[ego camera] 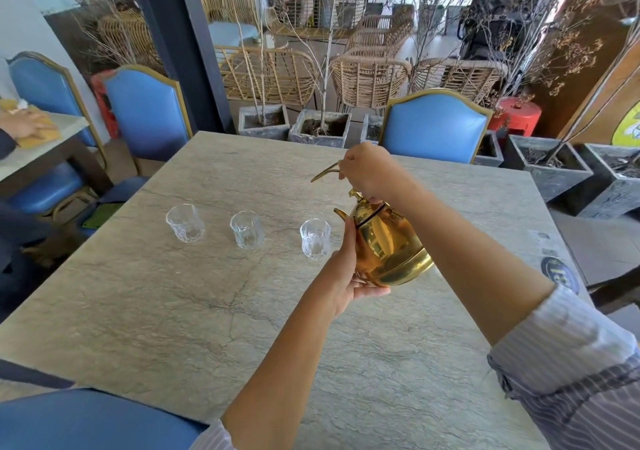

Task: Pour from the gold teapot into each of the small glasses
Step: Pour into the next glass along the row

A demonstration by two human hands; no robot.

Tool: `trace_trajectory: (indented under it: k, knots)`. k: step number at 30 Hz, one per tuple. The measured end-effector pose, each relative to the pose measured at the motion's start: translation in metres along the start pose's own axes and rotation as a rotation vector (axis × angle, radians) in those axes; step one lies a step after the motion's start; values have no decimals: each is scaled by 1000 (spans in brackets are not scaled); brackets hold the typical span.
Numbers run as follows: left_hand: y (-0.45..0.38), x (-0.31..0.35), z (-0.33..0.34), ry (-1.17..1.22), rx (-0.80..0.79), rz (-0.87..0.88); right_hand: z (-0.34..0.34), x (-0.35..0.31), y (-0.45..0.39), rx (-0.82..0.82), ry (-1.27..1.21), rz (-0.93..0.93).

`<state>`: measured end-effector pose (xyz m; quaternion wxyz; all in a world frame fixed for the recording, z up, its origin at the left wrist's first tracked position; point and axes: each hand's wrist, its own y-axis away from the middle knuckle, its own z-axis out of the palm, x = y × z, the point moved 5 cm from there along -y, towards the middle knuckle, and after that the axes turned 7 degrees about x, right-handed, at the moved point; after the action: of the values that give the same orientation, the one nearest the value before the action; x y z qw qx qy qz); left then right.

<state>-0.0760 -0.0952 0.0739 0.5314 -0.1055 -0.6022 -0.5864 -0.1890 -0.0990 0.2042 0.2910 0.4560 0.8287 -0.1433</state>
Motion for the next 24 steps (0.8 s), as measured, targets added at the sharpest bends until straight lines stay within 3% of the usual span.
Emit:
trace_trajectory:
  k: [24]
  knots:
    - [11, 19, 12, -7, -38, 37, -32, -19, 3, 90, 90, -123]
